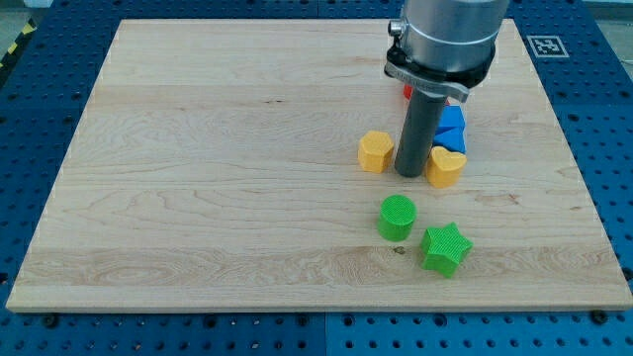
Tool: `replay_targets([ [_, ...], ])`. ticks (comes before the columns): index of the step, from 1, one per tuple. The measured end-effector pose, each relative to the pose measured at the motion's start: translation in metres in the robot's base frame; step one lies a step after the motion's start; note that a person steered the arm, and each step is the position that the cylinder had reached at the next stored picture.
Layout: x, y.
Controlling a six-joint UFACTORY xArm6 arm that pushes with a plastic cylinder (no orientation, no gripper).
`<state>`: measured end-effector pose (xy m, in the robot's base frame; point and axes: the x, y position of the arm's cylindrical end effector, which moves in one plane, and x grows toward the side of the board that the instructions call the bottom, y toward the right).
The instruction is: Slide the yellow hexagon towards the center left
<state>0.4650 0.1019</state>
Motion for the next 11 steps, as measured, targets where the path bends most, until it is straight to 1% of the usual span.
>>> replay_targets([
  [1, -0.01, -0.036],
  [2, -0.025, -0.114],
  [3, -0.031, -0.138],
  [4, -0.035, -0.107],
  [5, -0.056, -0.115],
  [6, -0.055, -0.175],
  [7, -0.044, -0.224],
  [8, -0.045, -0.199],
  [9, -0.024, -0.17],
  [10, 0.008, -0.169],
  [11, 0.004, -0.192],
])
